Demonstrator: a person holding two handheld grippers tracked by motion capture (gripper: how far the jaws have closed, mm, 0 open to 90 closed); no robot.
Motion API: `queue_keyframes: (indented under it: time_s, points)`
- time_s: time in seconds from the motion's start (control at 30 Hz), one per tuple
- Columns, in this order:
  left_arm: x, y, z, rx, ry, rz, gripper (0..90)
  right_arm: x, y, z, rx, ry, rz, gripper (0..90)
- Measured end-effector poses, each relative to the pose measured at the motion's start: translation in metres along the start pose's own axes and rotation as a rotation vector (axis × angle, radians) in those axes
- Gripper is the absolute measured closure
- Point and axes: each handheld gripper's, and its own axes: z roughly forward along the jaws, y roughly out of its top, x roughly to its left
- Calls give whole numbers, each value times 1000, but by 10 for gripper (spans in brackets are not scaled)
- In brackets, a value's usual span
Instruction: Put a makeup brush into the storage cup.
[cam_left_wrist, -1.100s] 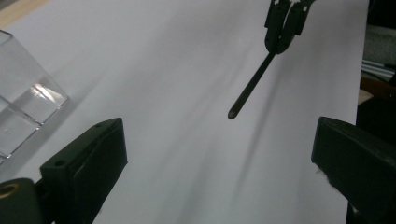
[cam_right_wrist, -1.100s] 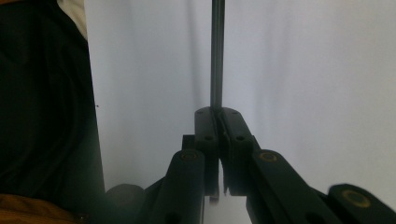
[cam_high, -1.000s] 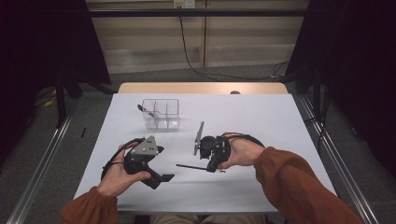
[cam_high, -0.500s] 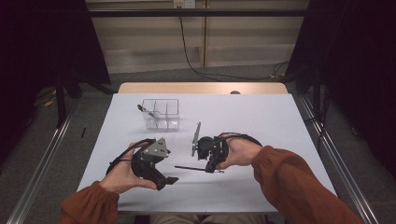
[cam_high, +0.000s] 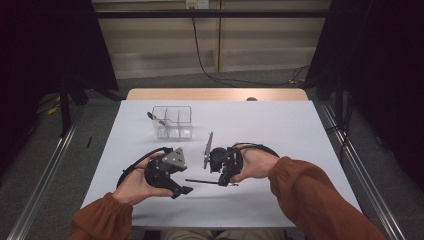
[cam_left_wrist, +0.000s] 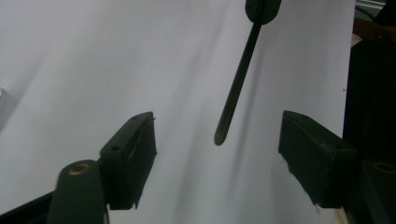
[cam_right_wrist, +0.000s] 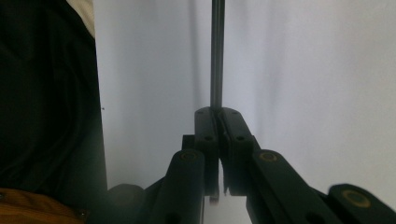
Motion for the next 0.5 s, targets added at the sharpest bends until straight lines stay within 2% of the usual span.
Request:
queue_keyframes:
  time_s: [0.2, 0.37, 0.5]
  points:
    - [0, 6, 7, 37, -31, 12, 440, 1, 1, 2, -6, 7, -8, 861]
    - [2, 9, 11, 29, -47, 2, 529, 2, 3, 4, -7, 9, -10, 861]
    - [1, 11, 14, 25, -78, 10, 591, 2, 3, 4, -14, 1, -20, 861]
